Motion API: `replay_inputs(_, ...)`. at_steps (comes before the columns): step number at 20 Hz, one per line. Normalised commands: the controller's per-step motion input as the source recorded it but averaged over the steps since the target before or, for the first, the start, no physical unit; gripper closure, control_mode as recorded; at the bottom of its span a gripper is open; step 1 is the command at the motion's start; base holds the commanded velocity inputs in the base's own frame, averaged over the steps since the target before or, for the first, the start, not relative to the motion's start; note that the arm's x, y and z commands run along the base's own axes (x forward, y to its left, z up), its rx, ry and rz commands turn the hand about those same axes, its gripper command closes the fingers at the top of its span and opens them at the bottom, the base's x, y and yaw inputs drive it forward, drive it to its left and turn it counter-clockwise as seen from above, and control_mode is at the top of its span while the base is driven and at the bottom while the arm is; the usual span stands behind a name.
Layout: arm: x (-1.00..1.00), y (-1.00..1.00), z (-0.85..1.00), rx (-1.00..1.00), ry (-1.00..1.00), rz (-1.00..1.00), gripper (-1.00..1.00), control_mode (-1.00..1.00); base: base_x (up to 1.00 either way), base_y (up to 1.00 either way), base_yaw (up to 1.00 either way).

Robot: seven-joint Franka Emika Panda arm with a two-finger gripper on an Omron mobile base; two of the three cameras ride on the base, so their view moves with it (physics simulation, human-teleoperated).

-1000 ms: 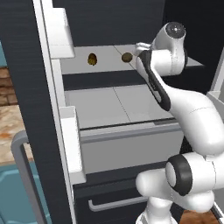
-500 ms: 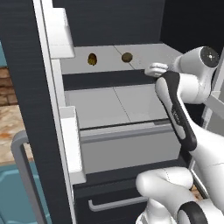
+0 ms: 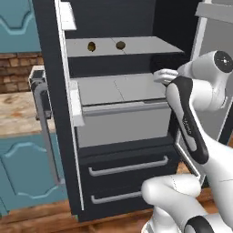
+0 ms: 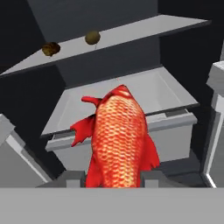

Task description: Open the fridge, remove the kiwi, sweet potato, and fish, and place them on any counter.

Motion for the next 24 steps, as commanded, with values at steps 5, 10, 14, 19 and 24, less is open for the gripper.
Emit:
replay_inputs(5,0.0,0.0,0.0,0.0,0.0,0.0,1.0,1.0,-0.47,0.68,0.69)
replay_inputs(10,0.0,0.0,0.0,0.0,0.0,0.0,1.0,1.0,-0.21,0.37,0.9)
replay_inputs(14,0.0,0.0,0.0,0.0,0.0,0.0,1.0,1.0,-0.36,0.41,0.85)
replay_inputs(19,0.0,0.0,0.0,0.0,0.0,0.0,1.0,1.0,-0.21,0.45,0.79)
replay_inputs(24,0.0,0.0,0.0,0.0,0.0,0.0,1.0,1.0,0.91,0.13,0.55)
